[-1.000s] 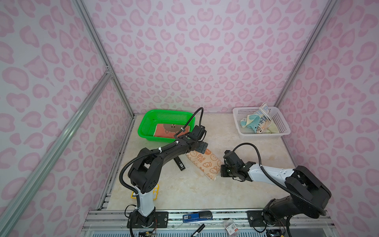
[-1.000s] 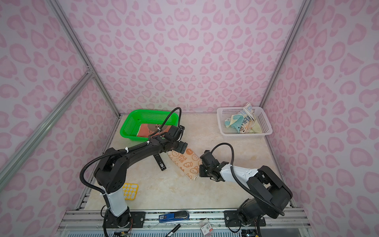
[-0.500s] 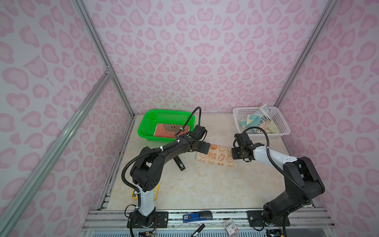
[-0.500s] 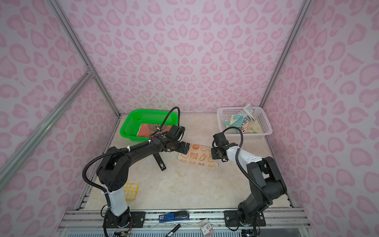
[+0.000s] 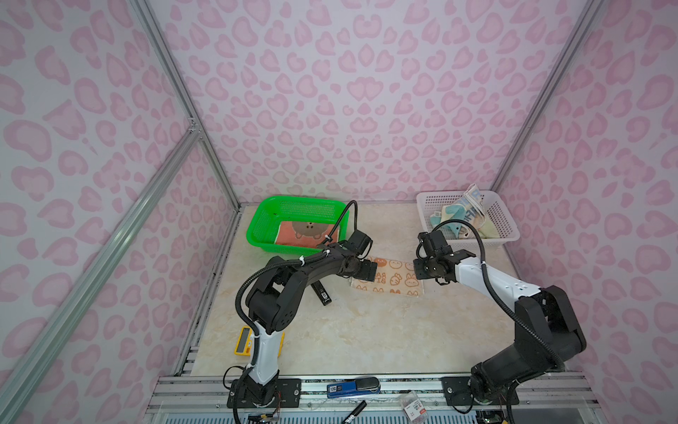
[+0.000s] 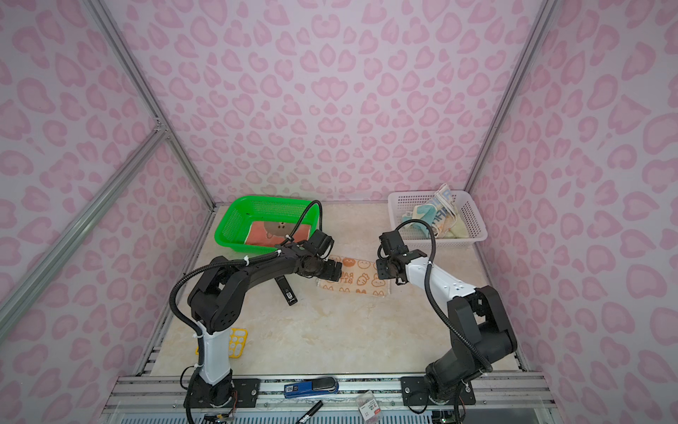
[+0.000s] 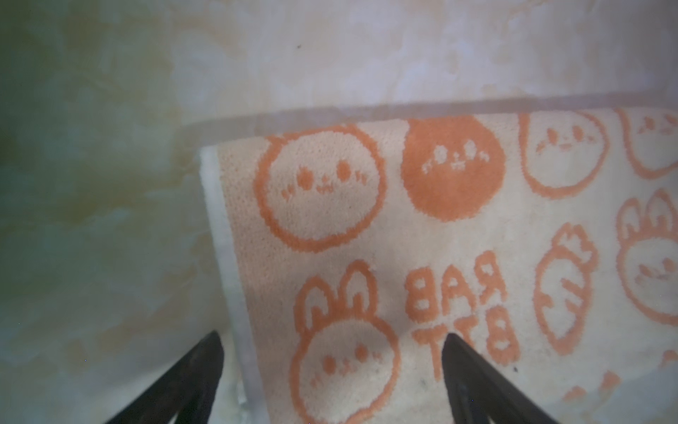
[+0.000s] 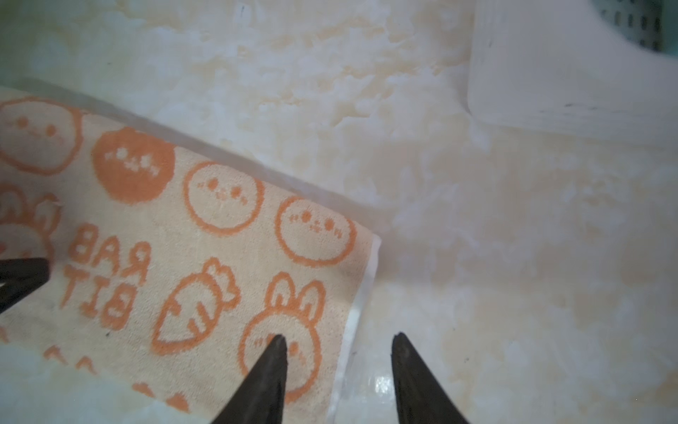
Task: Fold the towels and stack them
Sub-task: 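Grasp both ends of the folded towel, one with each gripper, and lift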
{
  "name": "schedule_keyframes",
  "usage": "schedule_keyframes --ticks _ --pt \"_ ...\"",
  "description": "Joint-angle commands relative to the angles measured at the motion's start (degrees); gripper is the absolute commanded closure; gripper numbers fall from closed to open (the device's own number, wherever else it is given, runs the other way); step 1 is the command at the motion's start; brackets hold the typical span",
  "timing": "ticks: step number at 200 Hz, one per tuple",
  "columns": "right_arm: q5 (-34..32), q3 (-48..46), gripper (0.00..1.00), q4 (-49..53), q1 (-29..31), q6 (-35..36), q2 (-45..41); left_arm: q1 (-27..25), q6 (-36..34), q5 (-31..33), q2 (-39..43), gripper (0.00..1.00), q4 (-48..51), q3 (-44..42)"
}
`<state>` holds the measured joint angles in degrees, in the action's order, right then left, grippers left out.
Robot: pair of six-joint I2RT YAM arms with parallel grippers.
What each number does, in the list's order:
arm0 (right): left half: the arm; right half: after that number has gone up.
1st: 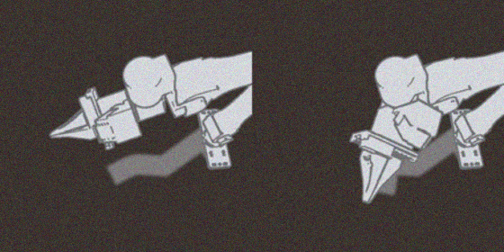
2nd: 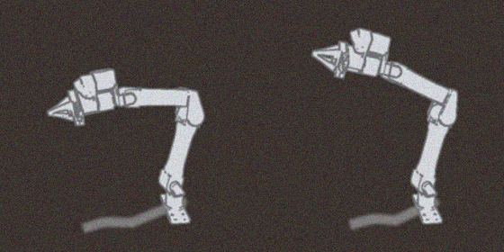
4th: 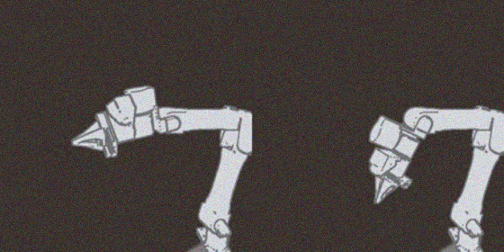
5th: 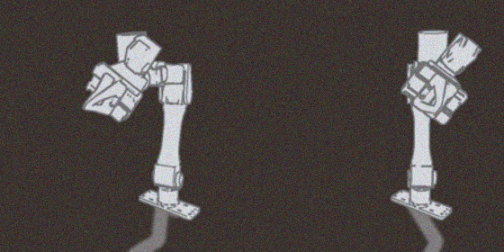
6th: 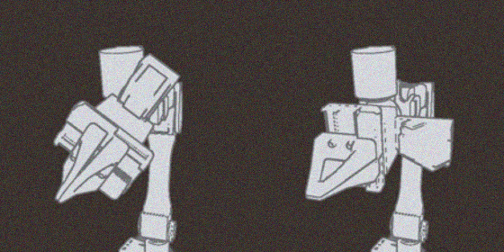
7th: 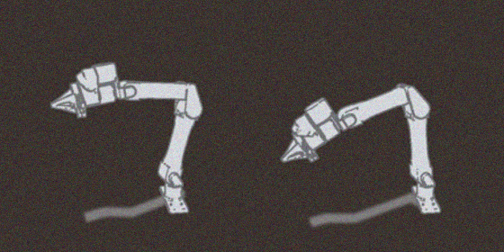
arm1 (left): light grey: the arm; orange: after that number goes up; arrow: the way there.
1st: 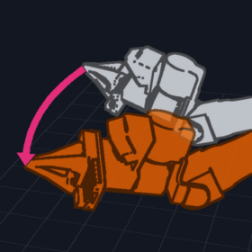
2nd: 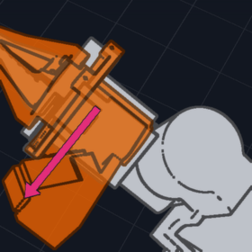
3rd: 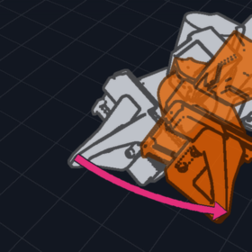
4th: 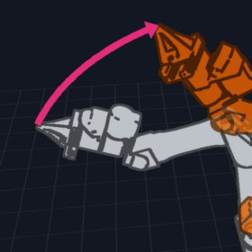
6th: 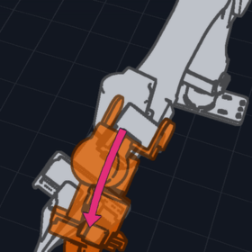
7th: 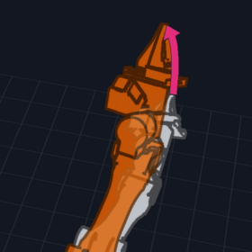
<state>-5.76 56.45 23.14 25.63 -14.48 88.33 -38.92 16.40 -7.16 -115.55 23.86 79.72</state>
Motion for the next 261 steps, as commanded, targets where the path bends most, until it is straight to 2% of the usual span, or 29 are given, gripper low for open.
schedule_keyframes --ticks 1,37,78,99,170,191,220,261 --pt "4.5 -2.1 0.53 -2.3 2.8 -2.0 -0.6 0.1 1.4 -0.3 -1.0 0.06 -1.1 0.6" --pt "10.3 -5.5 0.56 -9.8 6.2 -7.3 2.6 0.0 2.4 -1.0 -1.8 0.07 -1.8 -0.3" --pt "10.9 -7.4 0.60 -12.1 6.2 -10.6 6.5 0.1 3.5 -3.7 -2.0 0.13 -4.2 -2.8" --pt "10.9 -7.7 0.61 -12.0 6.3 -11.2 7.7 0.1 4.1 -5.5 -2.4 0.20 -5.4 -3.8" --pt "10.3 -9.1 0.63 -12.8 6.3 -11.5 8.1 0.1 4.9 -7.6 -2.9 0.48 -6.7 -4.7" --pt "10.1 -9.3 0.62 -12.7 6.2 -11.4 7.9 0.1 4.6 -7.2 -3.3 0.63 -6.1 -4.0" --pt "10.3 -9.8 0.62 -13.2 6.3 -11.3 7.1 0.2 4.2 -6.2 -4.6 0.96 -4.3 -2.0" --pt "9.7 -11.5 0.56 -15.1 5.2 -10.2 1.8 0.1 1.4 -2.0 -4.9 0.97 0.8 4.5"
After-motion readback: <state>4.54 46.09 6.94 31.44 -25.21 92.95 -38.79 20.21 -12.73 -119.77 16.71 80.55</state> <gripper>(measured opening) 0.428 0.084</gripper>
